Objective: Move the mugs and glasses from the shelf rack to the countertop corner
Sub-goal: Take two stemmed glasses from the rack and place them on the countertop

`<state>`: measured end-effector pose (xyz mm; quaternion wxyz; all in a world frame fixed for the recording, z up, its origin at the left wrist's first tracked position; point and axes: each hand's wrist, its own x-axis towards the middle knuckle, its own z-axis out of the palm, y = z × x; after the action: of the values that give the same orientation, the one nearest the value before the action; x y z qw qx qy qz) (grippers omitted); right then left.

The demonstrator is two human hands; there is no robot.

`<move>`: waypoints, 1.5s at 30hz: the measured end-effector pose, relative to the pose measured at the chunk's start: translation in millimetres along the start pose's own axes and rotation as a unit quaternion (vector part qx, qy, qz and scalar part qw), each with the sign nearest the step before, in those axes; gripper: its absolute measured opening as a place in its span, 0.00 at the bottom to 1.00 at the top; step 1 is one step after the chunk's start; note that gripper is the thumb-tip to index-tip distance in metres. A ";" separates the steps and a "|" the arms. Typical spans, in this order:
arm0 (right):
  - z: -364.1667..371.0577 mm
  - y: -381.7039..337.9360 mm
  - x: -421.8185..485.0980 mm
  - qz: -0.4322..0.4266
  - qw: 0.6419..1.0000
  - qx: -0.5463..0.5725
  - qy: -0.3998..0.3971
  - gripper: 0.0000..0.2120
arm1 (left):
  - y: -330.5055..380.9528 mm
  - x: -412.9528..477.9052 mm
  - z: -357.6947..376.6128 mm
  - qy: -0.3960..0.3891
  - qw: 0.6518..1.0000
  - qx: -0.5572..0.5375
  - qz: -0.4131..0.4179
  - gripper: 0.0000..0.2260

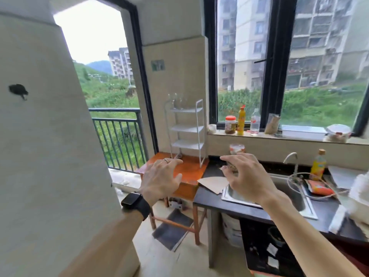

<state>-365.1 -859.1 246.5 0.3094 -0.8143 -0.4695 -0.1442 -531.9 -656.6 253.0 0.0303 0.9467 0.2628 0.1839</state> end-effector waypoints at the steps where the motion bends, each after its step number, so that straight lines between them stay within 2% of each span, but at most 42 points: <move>1: 9.7 -6.4 13.4 -0.003 1.000 -0.001 -0.001 0.17 | -14.3 9.1 0.2 0.002 1.000 0.000 -0.001 0.23; 10: 91.6 -12.9 145.5 -0.016 1.000 0.005 -0.007 0.18 | -112.4 115.8 22.8 0.010 1.000 -0.009 -0.012 0.24; 24: 217.7 34.0 419.1 -0.052 0.998 0.016 0.011 0.19 | -235.8 384.8 53.0 0.041 0.999 -0.007 -0.027 0.23; 33: 295.7 55.4 543.7 -0.041 0.999 0.008 -0.007 0.19 | -293.5 529.0 86.7 0.030 0.998 -0.041 -0.032 0.24; 40: 368.9 77.8 645.1 0.010 1.000 -0.007 -0.005 0.19 | -342.9 667.2 128.0 0.032 0.989 -0.143 -0.028 0.24; 45: 410.8 96.4 714.7 0.097 0.995 0.021 0.002 0.20 | -369.5 764.6 148.1 0.002 0.959 -0.281 -0.048 0.34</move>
<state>64.2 -149.3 271.3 0.3395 -0.8493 -0.3903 -0.1051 -50.5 55.9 312.3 0.3031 0.8861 0.2455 0.2502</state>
